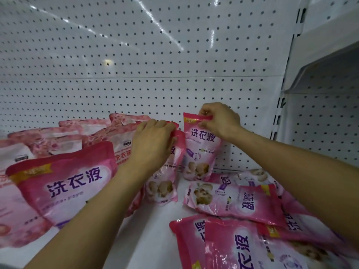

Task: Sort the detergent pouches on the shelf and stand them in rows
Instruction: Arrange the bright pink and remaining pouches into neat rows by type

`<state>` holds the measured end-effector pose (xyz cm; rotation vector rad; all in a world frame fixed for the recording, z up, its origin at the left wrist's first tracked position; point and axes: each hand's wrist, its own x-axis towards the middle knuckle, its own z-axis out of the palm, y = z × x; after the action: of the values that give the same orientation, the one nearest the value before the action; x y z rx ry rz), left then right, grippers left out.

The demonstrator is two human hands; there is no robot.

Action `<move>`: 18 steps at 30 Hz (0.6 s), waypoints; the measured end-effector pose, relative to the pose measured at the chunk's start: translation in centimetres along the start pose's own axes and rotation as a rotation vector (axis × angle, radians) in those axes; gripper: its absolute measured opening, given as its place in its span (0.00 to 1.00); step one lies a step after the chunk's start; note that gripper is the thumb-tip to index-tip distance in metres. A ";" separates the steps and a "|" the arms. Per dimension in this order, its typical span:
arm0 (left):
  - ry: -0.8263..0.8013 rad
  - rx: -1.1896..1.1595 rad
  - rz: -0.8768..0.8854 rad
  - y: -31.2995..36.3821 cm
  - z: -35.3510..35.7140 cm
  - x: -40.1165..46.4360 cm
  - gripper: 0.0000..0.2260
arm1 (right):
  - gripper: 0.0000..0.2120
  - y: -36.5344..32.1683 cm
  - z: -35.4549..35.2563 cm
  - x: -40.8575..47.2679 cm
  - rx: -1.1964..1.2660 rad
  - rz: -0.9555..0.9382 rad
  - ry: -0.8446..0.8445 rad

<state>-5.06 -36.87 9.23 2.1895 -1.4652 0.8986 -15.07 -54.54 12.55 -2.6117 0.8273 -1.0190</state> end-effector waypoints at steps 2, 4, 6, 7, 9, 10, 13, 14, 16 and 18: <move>-0.004 -0.010 -0.003 0.0 0.0 -0.1 0.10 | 0.07 -0.2 0.7 0.5 0.041 -0.025 -0.064; -0.019 -0.017 -0.013 0.0 0.0 -0.3 0.11 | 0.09 -0.2 0.9 1.0 0.134 -0.056 -0.164; -0.016 -0.043 -0.017 0.1 0.2 -0.4 0.14 | 0.12 0.0 0.5 1.1 0.245 -0.058 -0.252; -0.007 -0.060 -0.018 0.1 0.3 -0.5 0.16 | 0.15 0.2 0.1 0.9 0.282 -0.058 -0.276; 0.061 -0.113 0.012 0.6 0.1 -1.1 0.18 | 0.21 1.3 -1.2 -0.1 0.306 -0.065 -0.247; 0.133 -0.156 0.044 1.1 0.1 -1.5 0.17 | 0.22 2.1 -1.9 -0.8 0.290 -0.066 -0.182; 0.182 -0.325 0.137 3.8 0.1 -3.8 0.13 | 0.16 5.4 -3.5 -3.4 0.232 -0.025 -0.080; 0.069 -0.362 0.142 5.1 0.3 -4.5 0.12 | 0.13 6.7 -3.7 -4.2 0.199 -0.007 -0.159; -0.248 -0.296 0.099 7.3 1.5 -5.7 0.15 | 0.10 9.3 -3.4 -6.2 0.099 0.032 -0.419; -0.491 -0.113 0.027 8.5 3.1 -6.3 0.26 | 0.11 11.1 -2.3 -7.9 0.038 0.088 -0.593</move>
<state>-13.55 -37.80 2.20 2.4139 -1.7084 0.2768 -26.06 -59.06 5.59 -2.5896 0.7442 -0.2006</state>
